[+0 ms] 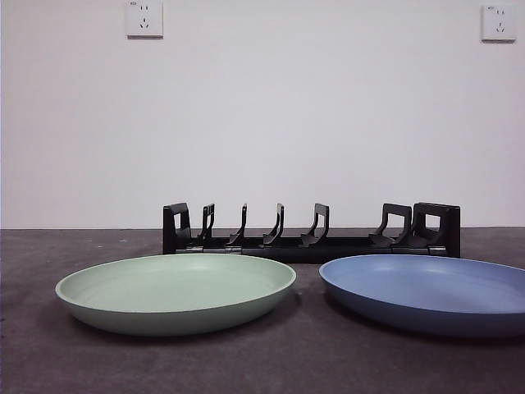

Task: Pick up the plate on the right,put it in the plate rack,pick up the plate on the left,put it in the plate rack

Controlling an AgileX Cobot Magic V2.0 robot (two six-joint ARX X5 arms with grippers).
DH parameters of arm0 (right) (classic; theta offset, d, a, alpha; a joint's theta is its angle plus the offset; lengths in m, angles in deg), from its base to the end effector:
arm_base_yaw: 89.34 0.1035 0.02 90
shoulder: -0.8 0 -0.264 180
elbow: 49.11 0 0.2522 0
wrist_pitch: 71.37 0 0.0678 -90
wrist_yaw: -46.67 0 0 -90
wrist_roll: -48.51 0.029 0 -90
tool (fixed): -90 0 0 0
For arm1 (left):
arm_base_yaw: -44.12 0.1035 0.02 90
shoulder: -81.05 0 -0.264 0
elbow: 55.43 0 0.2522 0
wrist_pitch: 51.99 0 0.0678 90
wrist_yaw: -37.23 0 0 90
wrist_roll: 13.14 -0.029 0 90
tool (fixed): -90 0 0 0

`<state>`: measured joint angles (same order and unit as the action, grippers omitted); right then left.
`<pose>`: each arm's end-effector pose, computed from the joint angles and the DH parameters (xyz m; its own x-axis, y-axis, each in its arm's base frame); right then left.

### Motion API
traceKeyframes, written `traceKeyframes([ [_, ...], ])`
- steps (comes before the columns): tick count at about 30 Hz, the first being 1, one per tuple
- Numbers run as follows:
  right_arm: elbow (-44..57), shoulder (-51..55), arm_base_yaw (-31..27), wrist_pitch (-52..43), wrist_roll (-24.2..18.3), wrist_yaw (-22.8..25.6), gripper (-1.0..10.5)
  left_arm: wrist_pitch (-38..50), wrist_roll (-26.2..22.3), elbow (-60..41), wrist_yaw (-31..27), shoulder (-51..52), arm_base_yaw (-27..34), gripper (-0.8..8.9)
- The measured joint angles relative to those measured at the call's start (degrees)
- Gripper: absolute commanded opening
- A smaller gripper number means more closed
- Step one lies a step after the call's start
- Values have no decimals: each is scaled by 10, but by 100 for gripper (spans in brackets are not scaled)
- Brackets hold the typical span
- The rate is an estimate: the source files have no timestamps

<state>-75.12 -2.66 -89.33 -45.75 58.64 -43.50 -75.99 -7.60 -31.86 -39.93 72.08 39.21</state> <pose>0.0861 0.0001 0.2110 0.9986 0.0031 -0.0536 0.0063 0.9844 0.1758 0.0972 -0.0148 0.1925 0.9394 -0.3037 -0.1592 0.2848 0.9496 -0.1314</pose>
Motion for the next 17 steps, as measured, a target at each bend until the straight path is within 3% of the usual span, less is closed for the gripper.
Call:
traceKeyframes([
  [9,-165,-130,0,135,1,-87,-11,-52,16,128,80,-111,0,-7],
  [17,-338,-256,0,273,-54,-171,-11,-148,5,256,183,-213,0,-7],
])
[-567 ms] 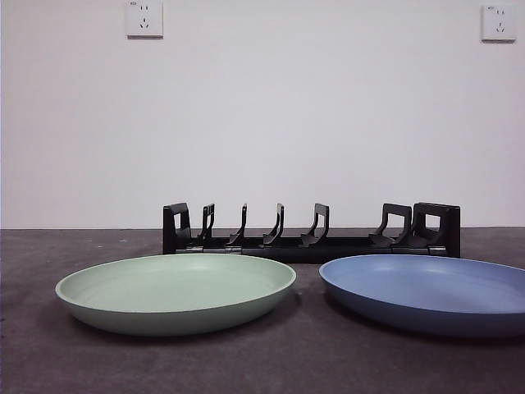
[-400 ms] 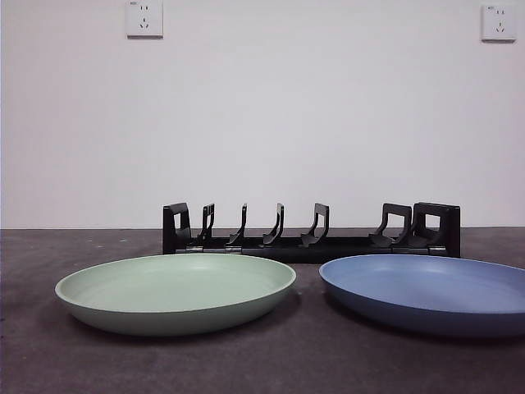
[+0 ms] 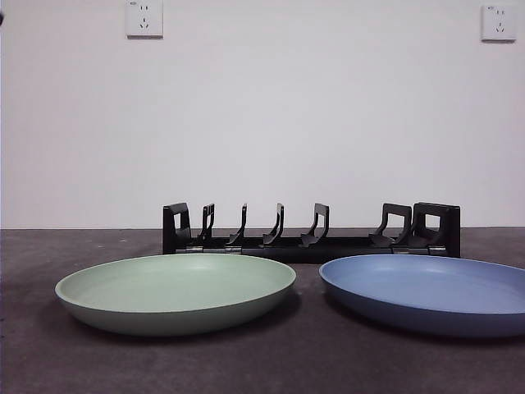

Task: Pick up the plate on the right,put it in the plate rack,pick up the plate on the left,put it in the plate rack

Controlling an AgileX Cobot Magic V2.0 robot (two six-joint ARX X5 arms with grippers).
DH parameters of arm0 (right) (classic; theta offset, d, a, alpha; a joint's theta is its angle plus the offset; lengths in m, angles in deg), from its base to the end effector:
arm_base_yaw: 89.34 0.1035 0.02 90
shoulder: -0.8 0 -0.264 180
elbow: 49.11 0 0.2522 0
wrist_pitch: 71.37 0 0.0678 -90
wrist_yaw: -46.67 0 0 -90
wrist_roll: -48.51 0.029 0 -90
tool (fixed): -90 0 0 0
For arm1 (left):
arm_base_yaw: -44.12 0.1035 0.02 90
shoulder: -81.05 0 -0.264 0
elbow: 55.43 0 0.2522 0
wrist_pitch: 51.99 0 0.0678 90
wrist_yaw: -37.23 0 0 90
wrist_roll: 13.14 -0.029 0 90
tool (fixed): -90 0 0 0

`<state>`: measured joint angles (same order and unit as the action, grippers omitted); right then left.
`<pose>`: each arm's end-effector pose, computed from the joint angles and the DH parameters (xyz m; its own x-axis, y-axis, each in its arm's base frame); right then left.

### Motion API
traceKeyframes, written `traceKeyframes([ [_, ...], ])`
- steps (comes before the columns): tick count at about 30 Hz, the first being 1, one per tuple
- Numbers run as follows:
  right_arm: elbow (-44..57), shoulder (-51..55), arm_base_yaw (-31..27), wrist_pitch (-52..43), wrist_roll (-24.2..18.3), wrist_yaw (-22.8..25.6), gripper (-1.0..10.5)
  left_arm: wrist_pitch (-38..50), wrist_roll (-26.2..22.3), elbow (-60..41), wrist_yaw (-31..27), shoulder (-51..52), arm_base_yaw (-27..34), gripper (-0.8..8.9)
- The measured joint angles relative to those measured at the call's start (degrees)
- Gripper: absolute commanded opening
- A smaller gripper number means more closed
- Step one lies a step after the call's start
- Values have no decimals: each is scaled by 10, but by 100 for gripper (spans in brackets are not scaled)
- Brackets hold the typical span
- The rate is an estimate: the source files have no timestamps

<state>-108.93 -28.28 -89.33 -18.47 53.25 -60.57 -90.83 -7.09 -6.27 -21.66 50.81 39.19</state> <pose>0.0945 0.0086 0.3247 0.8845 0.2965 -0.3602 -0.2425 0.9518 0.1879 0.1159 -0.0250 0.2867 0.7576 -0.5839 -0.2917 0.5187 0.8098 -0.2741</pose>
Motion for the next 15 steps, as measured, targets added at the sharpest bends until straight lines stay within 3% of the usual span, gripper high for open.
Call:
traceKeyframes([
  [8,-132,-104,0,147,-71,-79,-11,-151,-71,132,90,-71,0,-7],
  [15,-164,-140,0,200,-109,-96,-11,-218,-118,215,97,-87,0,-7],
])
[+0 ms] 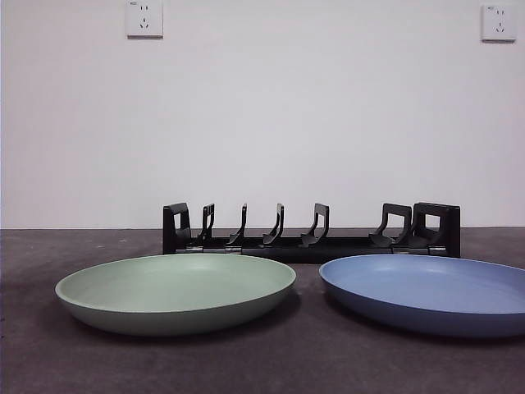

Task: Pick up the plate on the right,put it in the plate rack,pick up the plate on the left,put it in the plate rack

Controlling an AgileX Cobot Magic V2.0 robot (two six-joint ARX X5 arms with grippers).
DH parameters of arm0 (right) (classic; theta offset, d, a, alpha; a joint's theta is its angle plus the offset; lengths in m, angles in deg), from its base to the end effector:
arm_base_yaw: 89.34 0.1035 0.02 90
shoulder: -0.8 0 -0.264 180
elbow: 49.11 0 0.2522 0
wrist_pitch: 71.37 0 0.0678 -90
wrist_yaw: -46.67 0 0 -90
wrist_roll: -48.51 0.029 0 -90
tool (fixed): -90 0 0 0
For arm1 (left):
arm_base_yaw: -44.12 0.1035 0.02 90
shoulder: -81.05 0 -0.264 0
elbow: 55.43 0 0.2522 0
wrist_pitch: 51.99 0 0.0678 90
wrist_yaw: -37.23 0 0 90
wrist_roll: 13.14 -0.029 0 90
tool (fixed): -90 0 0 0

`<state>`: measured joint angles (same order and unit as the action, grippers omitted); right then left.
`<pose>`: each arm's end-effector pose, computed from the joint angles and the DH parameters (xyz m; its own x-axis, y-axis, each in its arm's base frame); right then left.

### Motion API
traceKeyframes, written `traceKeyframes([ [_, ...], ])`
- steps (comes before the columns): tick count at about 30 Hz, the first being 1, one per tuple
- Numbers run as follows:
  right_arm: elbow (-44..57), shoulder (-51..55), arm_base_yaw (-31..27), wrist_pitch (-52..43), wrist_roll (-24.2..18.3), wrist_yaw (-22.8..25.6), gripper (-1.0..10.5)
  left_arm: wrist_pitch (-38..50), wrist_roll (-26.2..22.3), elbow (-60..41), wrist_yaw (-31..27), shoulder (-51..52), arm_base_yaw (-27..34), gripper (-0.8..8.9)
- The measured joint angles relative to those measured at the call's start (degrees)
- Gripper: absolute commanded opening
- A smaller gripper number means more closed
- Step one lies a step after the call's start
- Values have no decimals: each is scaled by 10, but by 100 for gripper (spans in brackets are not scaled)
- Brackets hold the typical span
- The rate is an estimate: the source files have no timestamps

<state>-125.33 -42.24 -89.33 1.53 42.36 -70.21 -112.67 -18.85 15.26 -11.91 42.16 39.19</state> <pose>0.1102 0.0131 0.3618 0.6860 0.4522 -0.5700 -0.4144 0.8867 0.2049 0.1054 -0.0281 0.3588 0.6036 -0.7087 -0.3653 0.6804 0.6967 -0.2273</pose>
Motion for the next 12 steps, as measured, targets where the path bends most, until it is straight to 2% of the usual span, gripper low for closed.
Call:
traceKeyframes([
  [4,0,0,0,1,-6,0,-8,-21,-7,4,3,0,0,-4],
  [7,-1,0,0,11,-7,-1,3,-25,-7,4,34,-5,0,29],
  [8,-1,0,0,11,-7,-3,14,-23,-7,4,39,-6,0,132],
  [9,-1,0,0,11,-8,-11,80,-22,-7,4,40,-6,0,302],
  [10,-1,0,0,11,-8,-22,211,-21,-7,4,42,-6,0,513],
  [11,-1,0,0,11,-8,-31,333,-19,-7,4,42,-6,0,613],
  [12,-1,0,0,11,-8,-36,465,-19,-7,4,42,-6,0,632],
])
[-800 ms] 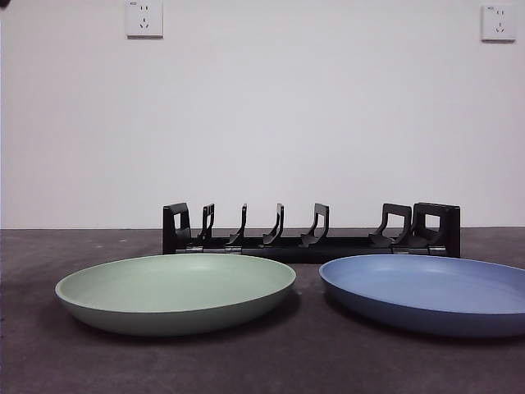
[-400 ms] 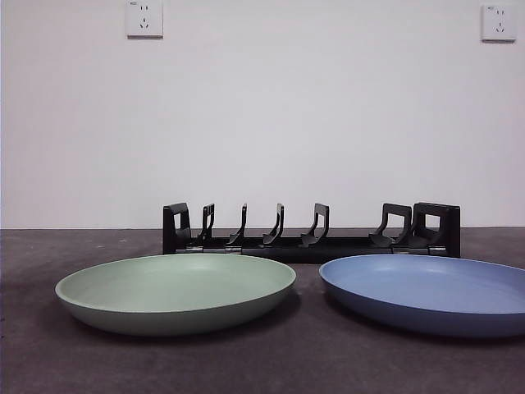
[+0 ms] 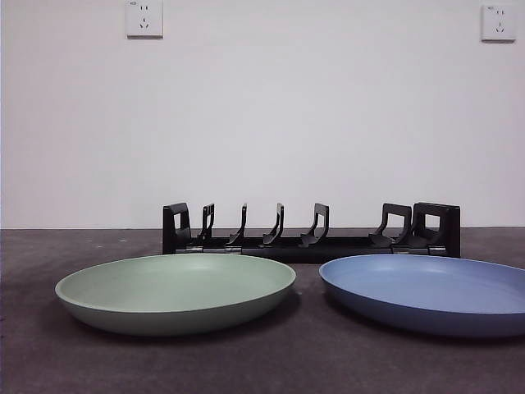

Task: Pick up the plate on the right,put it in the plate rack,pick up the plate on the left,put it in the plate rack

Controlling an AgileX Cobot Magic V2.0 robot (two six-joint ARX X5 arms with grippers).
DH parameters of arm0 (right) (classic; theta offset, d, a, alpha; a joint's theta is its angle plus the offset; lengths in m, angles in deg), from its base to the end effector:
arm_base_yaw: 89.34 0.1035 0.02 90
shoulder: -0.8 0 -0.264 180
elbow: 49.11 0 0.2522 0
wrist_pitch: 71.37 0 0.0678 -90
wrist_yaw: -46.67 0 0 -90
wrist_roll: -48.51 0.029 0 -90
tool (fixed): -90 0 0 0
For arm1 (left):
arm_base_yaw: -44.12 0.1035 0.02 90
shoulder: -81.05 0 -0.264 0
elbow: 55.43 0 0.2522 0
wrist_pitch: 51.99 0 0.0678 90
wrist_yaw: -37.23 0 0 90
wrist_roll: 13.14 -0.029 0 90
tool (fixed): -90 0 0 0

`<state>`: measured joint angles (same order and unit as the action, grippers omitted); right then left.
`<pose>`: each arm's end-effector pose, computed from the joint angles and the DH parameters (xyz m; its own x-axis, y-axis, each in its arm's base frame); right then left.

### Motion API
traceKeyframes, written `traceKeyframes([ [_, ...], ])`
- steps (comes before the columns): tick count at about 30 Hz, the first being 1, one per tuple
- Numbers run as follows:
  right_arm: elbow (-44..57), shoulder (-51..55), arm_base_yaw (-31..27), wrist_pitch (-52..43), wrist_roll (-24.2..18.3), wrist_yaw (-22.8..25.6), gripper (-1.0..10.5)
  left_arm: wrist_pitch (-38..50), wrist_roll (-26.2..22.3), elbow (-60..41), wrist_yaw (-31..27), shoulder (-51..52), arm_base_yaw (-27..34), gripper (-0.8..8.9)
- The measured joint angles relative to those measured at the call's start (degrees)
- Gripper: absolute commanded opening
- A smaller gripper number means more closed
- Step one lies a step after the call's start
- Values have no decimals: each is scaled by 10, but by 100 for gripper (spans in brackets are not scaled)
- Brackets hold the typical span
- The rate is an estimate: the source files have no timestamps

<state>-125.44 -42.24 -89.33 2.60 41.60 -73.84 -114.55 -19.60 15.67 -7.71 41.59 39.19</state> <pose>0.1082 0.0147 0.3616 0.6533 0.5078 -0.5616 -0.4608 0.8552 0.2373 0.1045 -0.0296 0.3582 0.5429 -0.7573 -0.3630 0.7191 0.6425 -0.2649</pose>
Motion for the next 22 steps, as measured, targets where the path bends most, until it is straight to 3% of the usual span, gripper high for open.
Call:
traceKeyframes([
  [2,0,0,0,0,1,-3,550,0,0,0,1,2,0,632],
  [9,0,0,0,4,9,-5,549,10,-24,4,16,-9,-44,631],
  [18,-1,-38,0,9,9,-4,540,10,-60,83,15,-69,-88,629],
  [22,-1,-81,0,7,9,22,540,8,-66,84,14,-92,-105,629],
])
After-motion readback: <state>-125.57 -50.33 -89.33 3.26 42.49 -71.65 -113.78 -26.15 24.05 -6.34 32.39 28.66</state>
